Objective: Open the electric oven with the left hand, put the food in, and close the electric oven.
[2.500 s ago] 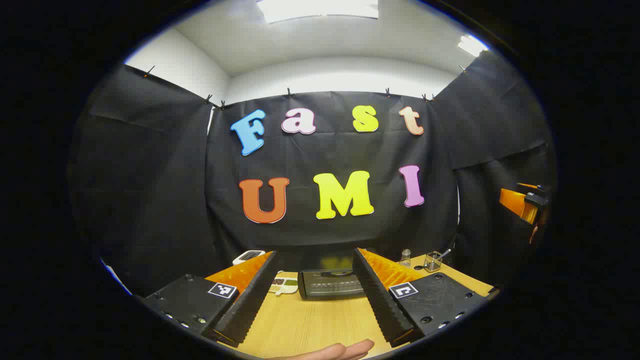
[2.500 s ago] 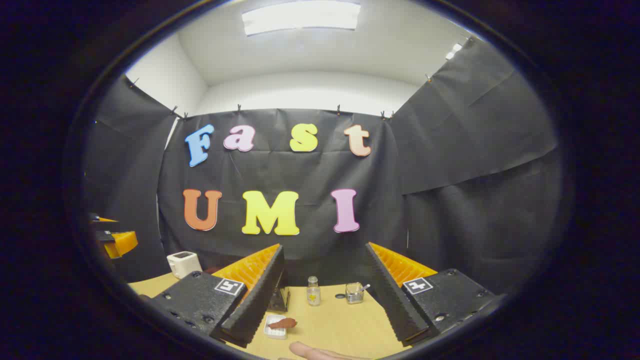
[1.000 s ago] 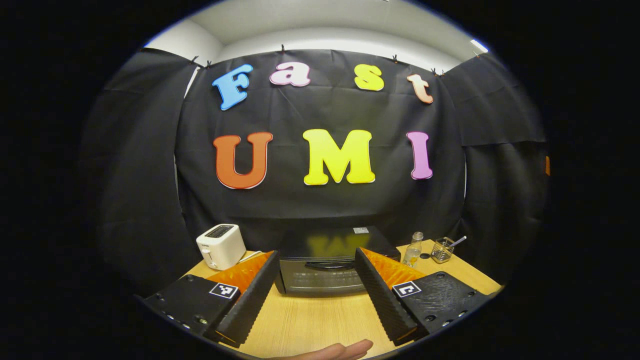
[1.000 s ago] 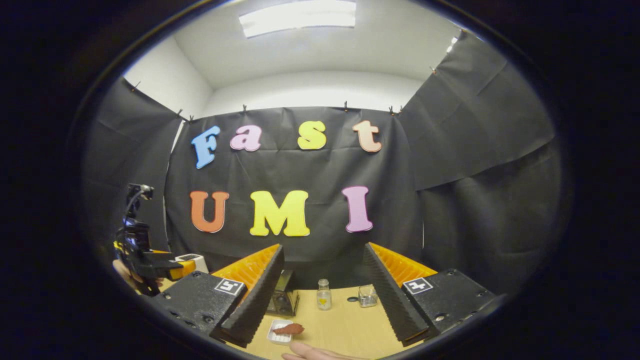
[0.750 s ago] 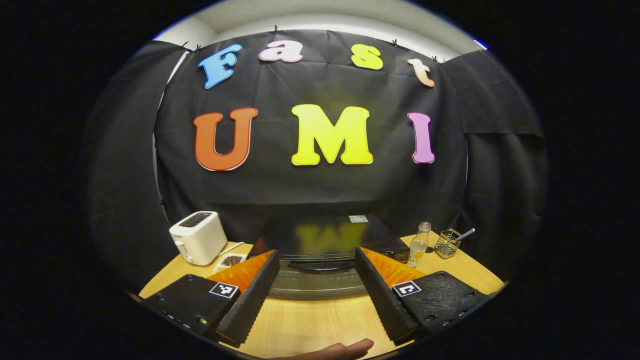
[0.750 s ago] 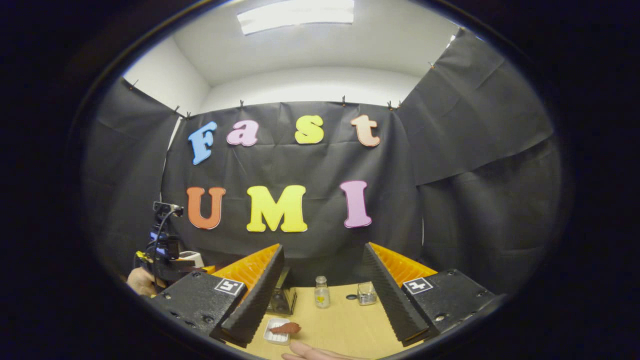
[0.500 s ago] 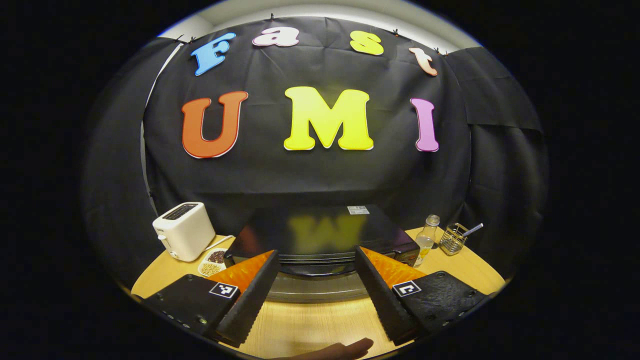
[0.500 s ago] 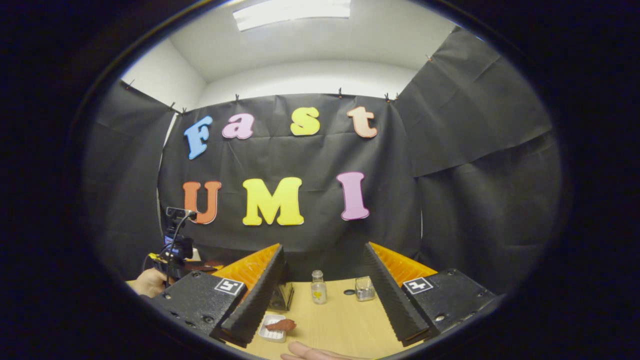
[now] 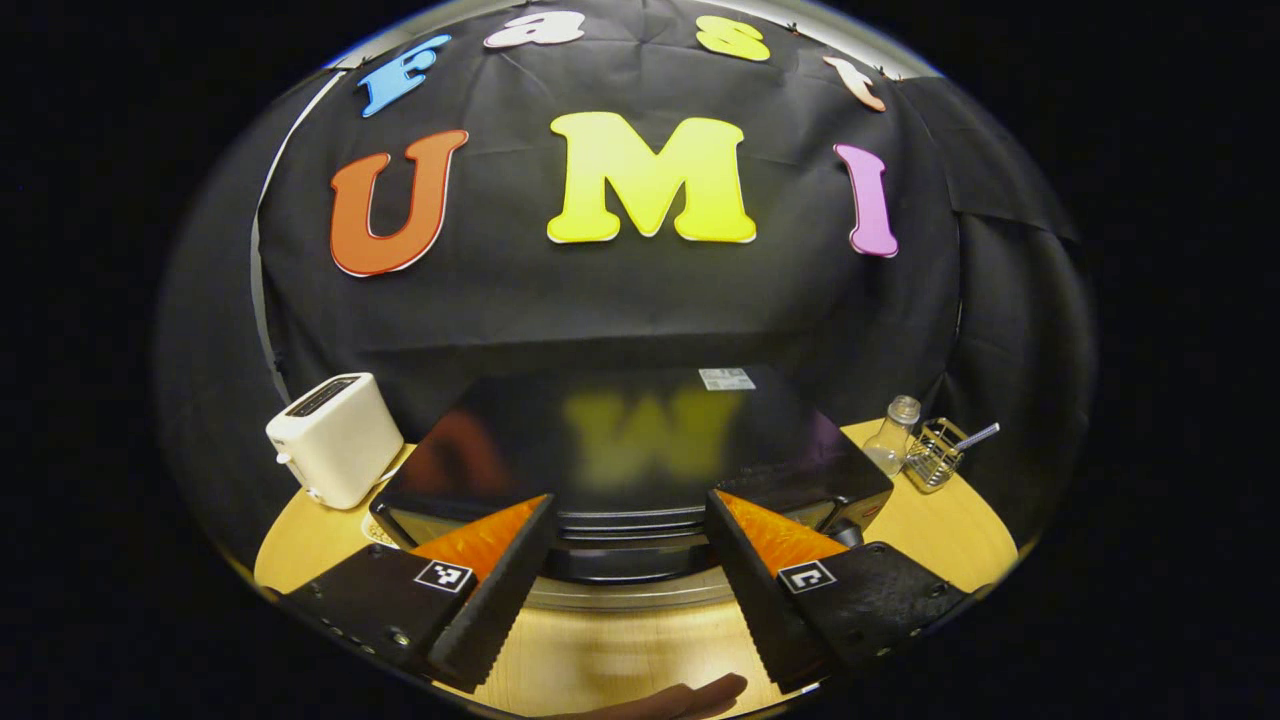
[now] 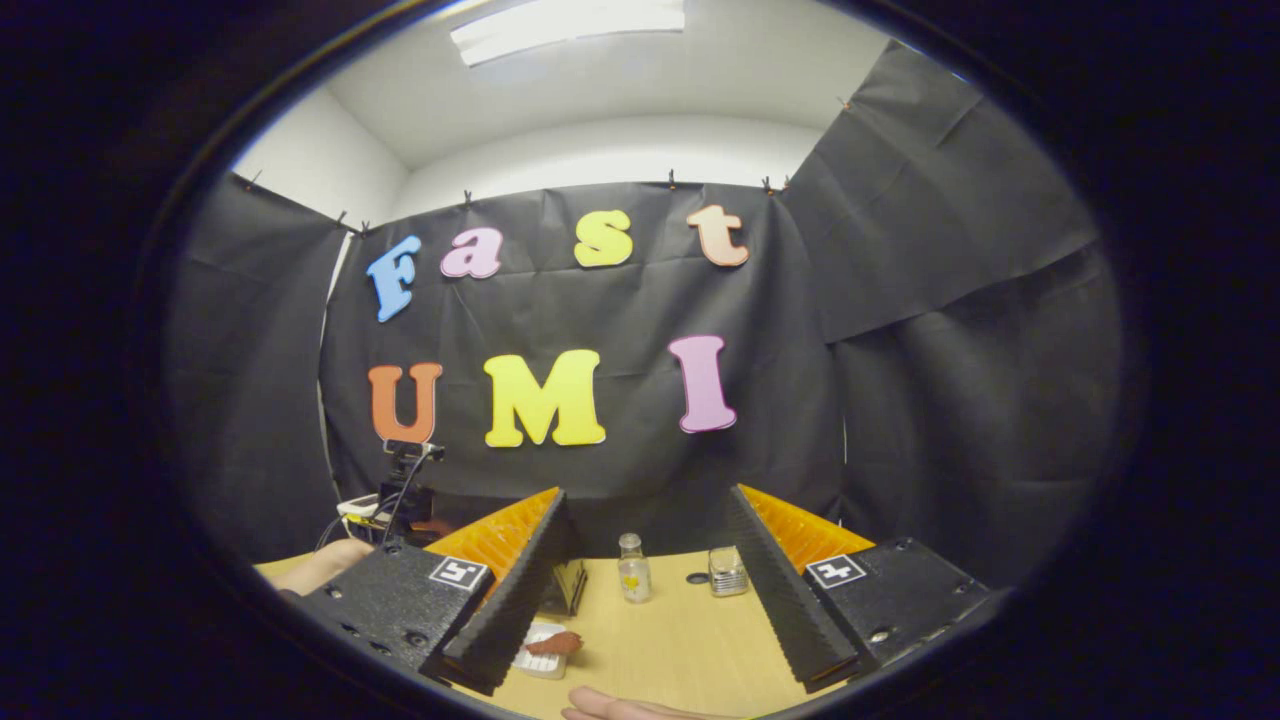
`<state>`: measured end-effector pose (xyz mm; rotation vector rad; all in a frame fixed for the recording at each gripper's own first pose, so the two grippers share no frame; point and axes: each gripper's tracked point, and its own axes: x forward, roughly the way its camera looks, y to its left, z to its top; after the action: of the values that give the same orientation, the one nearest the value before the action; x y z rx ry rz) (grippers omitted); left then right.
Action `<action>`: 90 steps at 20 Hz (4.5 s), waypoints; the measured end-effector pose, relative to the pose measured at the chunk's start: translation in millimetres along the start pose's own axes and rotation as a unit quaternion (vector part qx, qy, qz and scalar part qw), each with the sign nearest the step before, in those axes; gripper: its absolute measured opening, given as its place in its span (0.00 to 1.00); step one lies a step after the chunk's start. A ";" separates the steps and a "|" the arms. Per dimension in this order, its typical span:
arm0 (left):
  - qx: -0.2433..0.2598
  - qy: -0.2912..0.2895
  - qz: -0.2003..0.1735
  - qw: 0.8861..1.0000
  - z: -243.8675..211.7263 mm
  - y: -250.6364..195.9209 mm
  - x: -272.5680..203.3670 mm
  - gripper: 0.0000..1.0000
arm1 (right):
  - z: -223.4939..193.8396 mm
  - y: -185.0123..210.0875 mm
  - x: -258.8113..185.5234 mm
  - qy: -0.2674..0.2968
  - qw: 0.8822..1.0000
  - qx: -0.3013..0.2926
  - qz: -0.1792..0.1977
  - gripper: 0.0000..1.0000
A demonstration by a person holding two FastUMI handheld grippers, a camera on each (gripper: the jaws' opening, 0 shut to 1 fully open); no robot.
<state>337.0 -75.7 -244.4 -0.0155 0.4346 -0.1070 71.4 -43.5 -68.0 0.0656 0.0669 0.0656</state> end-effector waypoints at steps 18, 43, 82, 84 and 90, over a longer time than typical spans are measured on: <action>-0.013 -0.006 -0.022 1.000 -62.1 -12.4 -62.5 0.94 | 13.4 24.8 -44.2 0.014 0.999 -0.008 0.031 0.96; -0.067 0.081 -0.037 0.994 -176.0 -7.8 -89.1 0.95 | -35.1 32.0 -29.7 0.080 0.996 -0.024 0.036 0.96; -0.048 -0.207 0.025 0.977 -11.7 51.7 -344.5 0.95 | -331.3 112.1 85.1 0.464 0.849 0.171 0.185 0.12; -0.034 -0.208 0.021 0.977 -11.3 45.7 -351.7 0.95 | -307.9 109.9 77.2 0.429 0.877 0.117 0.181 0.12; 0.007 -0.207 0.011 0.978 -13.1 26.4 -365.1 0.95 | -252.3 120.9 46.6 0.355 0.916 0.006 0.188 0.12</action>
<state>5.0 -10.3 -104.2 -0.0193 0.0168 -0.0819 92.8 96.0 -314.0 0.0641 0.7862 0.4756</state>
